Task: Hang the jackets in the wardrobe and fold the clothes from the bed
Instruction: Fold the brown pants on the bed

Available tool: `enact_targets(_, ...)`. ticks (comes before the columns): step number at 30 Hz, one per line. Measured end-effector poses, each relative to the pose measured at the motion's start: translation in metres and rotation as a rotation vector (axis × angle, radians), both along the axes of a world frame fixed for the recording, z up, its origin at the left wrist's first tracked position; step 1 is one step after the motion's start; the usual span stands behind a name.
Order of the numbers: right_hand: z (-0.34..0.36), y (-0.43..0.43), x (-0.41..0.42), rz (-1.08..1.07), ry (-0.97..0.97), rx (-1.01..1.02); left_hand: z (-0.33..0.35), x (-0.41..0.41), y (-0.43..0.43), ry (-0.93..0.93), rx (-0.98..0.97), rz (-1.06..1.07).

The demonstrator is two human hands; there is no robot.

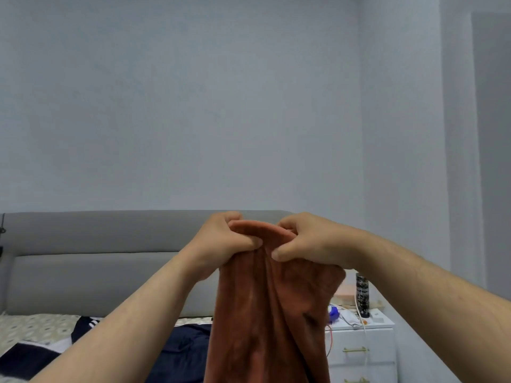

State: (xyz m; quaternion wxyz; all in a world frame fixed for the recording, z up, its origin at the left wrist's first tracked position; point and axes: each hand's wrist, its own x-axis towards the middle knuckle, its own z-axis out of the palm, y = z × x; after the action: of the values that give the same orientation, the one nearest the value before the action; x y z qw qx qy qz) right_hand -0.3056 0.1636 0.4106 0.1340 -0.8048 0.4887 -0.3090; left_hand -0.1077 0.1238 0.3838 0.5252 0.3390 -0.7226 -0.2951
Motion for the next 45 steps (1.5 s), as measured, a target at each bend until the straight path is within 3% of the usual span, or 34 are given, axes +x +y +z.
enact_targets(3,-0.014,0.006,-0.013,0.074,0.042,0.134,0.005,0.022,-0.003,0.164,0.036,-0.095)
enact_targets(5,-0.026,0.005,-0.023,0.096,0.046,0.141,0.006,0.037,-0.006,0.265,0.049,-0.266)
enact_targets(8,-0.041,0.007,-0.029,0.144,-0.119,0.14,0.003,0.05,-0.007,0.401,0.081,-0.556)
enact_targets(9,-0.046,0.009,-0.028,0.187,-0.202,0.163,0.001,0.052,-0.008,0.412,0.086,-0.566)
enact_targets(12,-0.059,0.022,-0.013,0.336,-0.317,0.234,0.002,0.052,-0.014,0.34,0.081,-0.431)
enact_targets(15,-0.071,0.035,0.006,0.365,-0.321,0.117,0.009,0.044,-0.013,0.243,0.046,-0.155)
enact_targets(20,-0.082,0.052,0.031,0.221,-0.365,0.006,0.01,0.018,-0.019,0.374,0.013,0.203)
enact_targets(24,-0.086,0.043,0.039,0.042,-0.34,-0.114,0.01,0.013,-0.021,0.317,-0.035,0.367)
enact_targets(29,-0.086,0.021,0.033,-0.071,-0.542,-0.227,0.01,0.009,-0.006,0.301,-0.032,0.137)
enact_targets(31,-0.085,0.013,0.023,-0.039,-0.708,-0.129,0.009,0.015,-0.001,0.305,-0.001,-0.088)
enact_targets(35,-0.081,0.009,0.011,0.224,-0.959,0.074,0.0,0.028,-0.003,0.384,0.104,-0.513)
enact_targets(43,-0.063,0.009,-0.002,0.697,-0.851,0.382,-0.008,0.02,-0.003,0.356,0.191,-0.874)
enact_targets(45,-0.06,0.007,0.0,0.7,-0.865,0.4,-0.006,0.022,-0.002,0.314,0.201,-0.794)
